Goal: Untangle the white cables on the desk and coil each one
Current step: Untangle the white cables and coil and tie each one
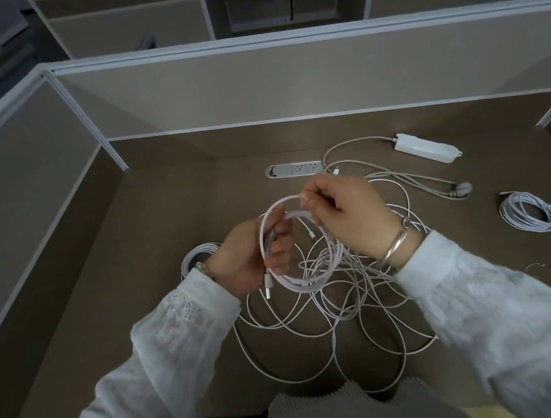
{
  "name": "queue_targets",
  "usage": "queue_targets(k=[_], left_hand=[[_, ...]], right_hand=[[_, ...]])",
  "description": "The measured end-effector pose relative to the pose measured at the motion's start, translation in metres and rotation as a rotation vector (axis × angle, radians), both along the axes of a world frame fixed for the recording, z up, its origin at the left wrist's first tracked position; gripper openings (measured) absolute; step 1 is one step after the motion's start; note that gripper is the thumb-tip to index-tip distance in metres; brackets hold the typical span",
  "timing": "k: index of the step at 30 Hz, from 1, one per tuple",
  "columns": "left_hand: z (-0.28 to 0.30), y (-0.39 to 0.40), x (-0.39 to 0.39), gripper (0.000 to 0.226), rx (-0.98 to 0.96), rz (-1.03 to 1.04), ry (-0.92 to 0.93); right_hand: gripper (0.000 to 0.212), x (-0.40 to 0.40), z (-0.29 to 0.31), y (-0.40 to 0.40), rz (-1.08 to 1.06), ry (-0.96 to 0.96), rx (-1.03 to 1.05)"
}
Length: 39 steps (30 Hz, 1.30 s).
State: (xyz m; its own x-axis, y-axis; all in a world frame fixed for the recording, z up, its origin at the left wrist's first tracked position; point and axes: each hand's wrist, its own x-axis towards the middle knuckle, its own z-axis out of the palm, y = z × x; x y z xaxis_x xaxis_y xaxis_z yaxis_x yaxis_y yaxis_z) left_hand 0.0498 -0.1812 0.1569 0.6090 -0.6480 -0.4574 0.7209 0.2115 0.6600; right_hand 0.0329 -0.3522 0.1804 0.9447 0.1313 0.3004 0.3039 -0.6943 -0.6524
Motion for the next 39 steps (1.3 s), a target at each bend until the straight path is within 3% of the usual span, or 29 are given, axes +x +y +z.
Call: queue_targets(k=[7,16,19,22,31,35,39], left_hand=[[-0.002,-0.001,-0.003,0.04,-0.172,-0.112,0.066],[-0.002,-0.003,-0.007,0.04,-0.125,-0.107,0.066],[-0.003,0.0,-0.006,0.043,-0.183,-0.177,0.1],[-0.004,0.014,0.003,0.04,-0.269,-0.192,0.118],[0.022,0.063,0.029,0.047,-0.032,0.206,-0.062],[0.035,0.09,0.047,0.046,-0.124,0.392,-0.139],[0.04,0.111,0.063,0.05,-0.278,0.451,-0.16]], right_hand=[[0.014,-0.002,-0.007,-0.007,-0.031,-0.042,-0.043],[0.014,0.001,-0.018,-0.018,-0.087,-0.005,-0.02],[0.017,0.004,-0.024,-0.021,-0.089,0.061,0.073],[0.02,0.004,-0.033,-0.03,0.013,0.263,0.32],[0.008,0.002,-0.081,-0.065,0.097,0.531,0.45],[0.008,0.007,-0.089,-0.078,0.062,0.515,0.446],[0.007,0.007,-0.083,-0.091,-0.005,0.449,0.414]])
